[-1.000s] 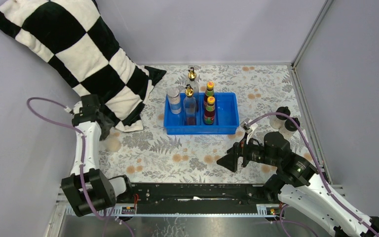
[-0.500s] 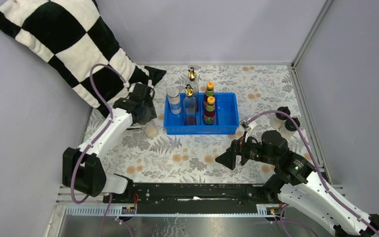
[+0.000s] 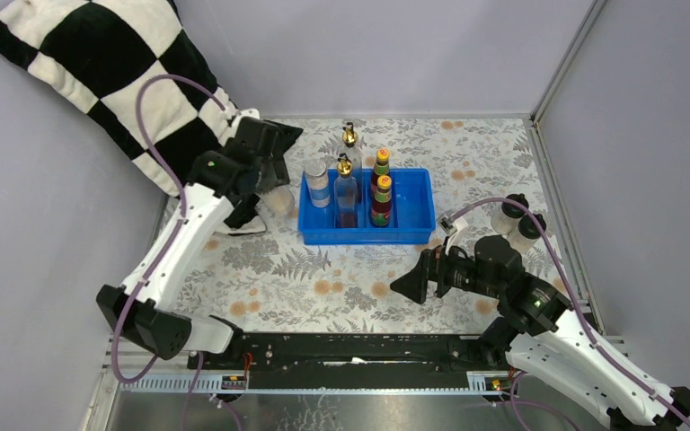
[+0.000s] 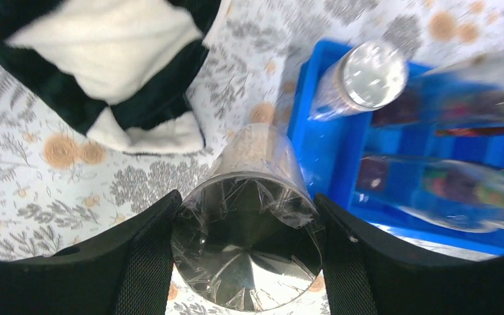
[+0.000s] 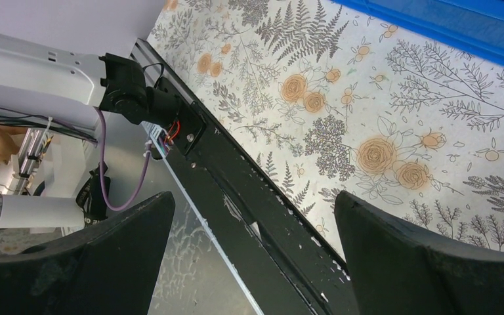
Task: Organize the condiment bottles
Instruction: Place the bottle in the storage box.
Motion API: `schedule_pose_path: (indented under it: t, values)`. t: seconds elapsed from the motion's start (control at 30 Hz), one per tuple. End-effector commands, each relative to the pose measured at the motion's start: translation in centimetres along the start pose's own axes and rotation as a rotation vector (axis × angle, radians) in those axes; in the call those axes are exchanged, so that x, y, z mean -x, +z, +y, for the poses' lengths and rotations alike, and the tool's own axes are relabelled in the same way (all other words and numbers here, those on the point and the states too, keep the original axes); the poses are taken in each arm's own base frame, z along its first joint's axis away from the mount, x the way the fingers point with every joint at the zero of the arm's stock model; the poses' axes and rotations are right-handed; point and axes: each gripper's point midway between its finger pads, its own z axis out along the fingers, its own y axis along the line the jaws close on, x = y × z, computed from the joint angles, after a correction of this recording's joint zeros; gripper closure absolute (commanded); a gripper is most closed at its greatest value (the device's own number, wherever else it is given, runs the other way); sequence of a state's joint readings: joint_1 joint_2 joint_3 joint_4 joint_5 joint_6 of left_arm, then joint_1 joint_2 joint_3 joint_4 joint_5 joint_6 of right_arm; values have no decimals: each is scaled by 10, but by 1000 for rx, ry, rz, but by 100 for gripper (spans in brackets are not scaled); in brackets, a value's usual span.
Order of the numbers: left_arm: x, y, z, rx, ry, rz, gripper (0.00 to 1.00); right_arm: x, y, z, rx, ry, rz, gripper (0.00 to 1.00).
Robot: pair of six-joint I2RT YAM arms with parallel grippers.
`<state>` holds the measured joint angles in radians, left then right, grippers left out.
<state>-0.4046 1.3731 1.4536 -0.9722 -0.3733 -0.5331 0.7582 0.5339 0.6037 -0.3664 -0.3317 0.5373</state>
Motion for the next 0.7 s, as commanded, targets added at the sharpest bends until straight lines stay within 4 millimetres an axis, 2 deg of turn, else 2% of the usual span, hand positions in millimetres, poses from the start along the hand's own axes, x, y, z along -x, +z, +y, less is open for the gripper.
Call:
schedule_pose_path:
  t: [0.0,0.13,0.43,0.67]
  values:
    - [27,-40,-3,-38,43,-40,100,18,3,10,28,10,-52,0]
    - [26,-42,-20,-60,94,-4,100,17,7,8,24,17,-50,0]
    - [-4,-17,-56,-75,189,99,100,15,9,6,22,18,-44,0]
    - [-5,-5,-80,-111,187,93,100,12,8,4,23,15,-43,0]
